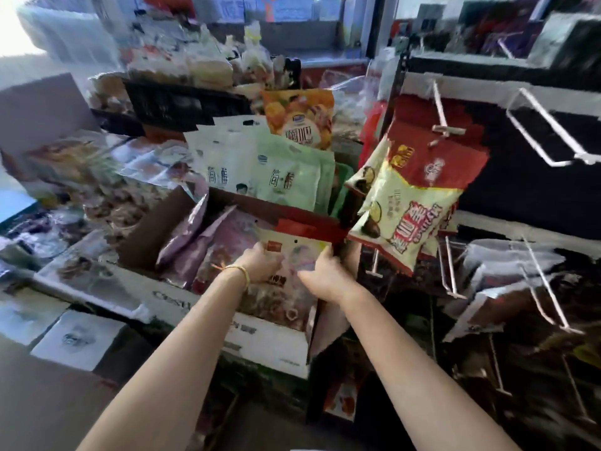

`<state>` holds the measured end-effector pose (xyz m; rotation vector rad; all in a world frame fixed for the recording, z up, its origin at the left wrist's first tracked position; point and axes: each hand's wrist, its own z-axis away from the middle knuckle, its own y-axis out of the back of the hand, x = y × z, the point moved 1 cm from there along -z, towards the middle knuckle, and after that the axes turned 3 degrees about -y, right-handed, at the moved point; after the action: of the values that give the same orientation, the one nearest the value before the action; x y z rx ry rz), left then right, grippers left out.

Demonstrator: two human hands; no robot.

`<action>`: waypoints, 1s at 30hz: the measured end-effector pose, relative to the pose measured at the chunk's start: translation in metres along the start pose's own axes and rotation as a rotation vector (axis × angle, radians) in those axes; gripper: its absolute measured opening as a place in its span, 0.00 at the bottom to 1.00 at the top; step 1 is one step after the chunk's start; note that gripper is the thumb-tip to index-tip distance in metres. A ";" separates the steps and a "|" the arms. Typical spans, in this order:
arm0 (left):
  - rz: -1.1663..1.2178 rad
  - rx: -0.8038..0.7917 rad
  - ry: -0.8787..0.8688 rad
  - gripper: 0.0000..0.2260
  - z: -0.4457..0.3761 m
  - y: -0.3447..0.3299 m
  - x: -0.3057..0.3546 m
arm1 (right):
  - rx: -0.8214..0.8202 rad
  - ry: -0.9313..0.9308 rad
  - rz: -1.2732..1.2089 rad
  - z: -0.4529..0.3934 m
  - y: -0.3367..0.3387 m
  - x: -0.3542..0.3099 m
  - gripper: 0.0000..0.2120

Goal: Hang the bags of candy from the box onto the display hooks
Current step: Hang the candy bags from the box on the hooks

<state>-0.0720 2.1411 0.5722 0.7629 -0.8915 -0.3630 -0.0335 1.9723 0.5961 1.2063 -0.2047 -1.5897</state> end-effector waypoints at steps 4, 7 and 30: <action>0.049 -0.039 -0.050 0.36 -0.017 0.009 -0.006 | 0.191 -0.178 -0.350 -0.018 -0.013 -0.004 0.36; 0.171 0.070 -0.034 0.33 -0.021 0.020 -0.013 | 0.322 -0.145 -0.602 -0.015 -0.017 -0.001 0.12; 1.158 0.057 -0.910 0.08 0.238 0.020 0.129 | 0.379 0.642 -1.149 0.230 0.090 0.070 0.20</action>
<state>-0.1873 1.9746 0.7527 -0.0120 -2.0262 0.4034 -0.1475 1.7802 0.7232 2.2969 0.7693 -2.0042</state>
